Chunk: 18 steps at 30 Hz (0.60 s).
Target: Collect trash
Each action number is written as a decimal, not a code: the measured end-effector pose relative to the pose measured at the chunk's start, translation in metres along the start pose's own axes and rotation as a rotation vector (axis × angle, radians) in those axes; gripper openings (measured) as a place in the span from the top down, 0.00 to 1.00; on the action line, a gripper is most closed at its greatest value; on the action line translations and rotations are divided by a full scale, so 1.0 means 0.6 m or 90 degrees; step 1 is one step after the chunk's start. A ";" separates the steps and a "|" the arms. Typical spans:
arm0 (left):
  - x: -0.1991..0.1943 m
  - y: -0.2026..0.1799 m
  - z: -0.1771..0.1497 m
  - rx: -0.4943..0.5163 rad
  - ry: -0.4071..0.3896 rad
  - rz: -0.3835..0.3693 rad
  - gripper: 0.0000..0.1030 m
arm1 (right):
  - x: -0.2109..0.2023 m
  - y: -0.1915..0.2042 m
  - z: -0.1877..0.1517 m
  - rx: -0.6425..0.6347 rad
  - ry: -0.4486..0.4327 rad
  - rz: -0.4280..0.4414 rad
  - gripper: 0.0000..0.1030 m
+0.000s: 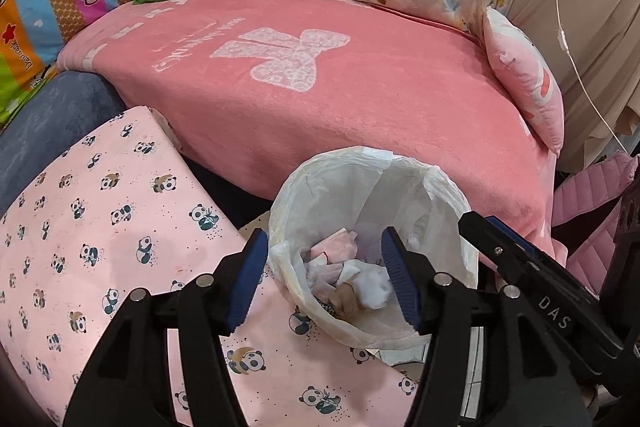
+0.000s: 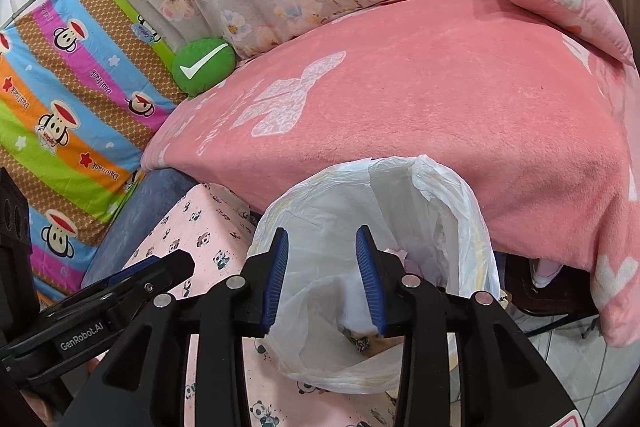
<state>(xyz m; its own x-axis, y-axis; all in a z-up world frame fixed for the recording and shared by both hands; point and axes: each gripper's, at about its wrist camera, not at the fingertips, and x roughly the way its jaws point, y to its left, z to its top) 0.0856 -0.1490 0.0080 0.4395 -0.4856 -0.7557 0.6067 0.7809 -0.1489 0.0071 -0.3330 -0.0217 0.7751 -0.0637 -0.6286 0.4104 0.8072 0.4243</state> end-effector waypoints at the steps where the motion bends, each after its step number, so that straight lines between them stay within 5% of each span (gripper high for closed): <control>1: -0.002 0.002 -0.001 -0.001 -0.001 0.001 0.45 | -0.002 0.001 -0.001 -0.003 0.000 0.000 0.58; 15: -0.040 0.035 -0.024 -0.012 -0.032 0.056 0.34 | -0.030 0.047 -0.015 -0.088 0.020 -0.038 0.56; 18: -0.049 0.042 -0.031 -0.013 -0.038 0.071 0.32 | -0.038 0.059 -0.023 -0.108 0.017 -0.045 0.49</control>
<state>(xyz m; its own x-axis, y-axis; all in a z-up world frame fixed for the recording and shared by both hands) 0.0753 -0.1079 0.0145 0.5423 -0.4179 -0.7289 0.5386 0.8387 -0.0801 -0.0026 -0.2951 -0.0014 0.7328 -0.1103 -0.6714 0.3752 0.8887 0.2636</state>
